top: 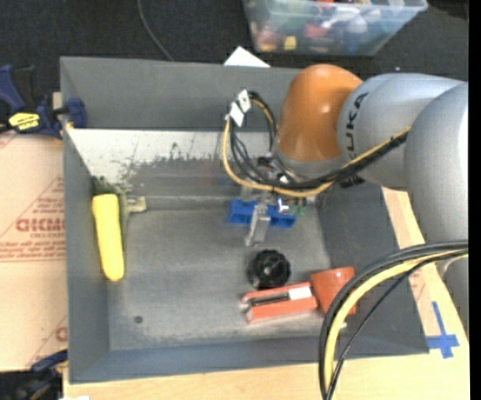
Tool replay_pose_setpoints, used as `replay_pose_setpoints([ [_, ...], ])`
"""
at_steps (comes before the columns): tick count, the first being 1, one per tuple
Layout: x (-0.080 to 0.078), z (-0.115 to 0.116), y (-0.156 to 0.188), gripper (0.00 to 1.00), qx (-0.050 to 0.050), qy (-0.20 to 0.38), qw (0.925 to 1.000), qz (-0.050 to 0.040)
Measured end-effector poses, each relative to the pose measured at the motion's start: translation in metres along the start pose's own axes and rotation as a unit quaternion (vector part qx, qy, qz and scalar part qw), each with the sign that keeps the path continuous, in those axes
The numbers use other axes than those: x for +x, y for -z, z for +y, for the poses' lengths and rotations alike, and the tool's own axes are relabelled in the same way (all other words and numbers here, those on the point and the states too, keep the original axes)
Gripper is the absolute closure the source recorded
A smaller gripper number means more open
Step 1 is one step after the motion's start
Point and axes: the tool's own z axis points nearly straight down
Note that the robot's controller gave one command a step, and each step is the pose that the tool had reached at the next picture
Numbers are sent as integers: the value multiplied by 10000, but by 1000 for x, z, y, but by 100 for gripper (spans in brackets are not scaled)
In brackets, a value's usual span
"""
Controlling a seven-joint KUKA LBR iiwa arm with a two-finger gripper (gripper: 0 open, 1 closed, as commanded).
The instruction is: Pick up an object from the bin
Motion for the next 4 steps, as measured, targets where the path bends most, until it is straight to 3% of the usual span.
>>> replay_pose_setpoints([
  [1, 6, 0, -29, 0, -28, -1461, 9892, -81],
  [2, -1, -9, -28, 100, -6, -507, 9987, -49],
  [4, 0, -10, -9, 100, -8, -512, 9987, -39],
])
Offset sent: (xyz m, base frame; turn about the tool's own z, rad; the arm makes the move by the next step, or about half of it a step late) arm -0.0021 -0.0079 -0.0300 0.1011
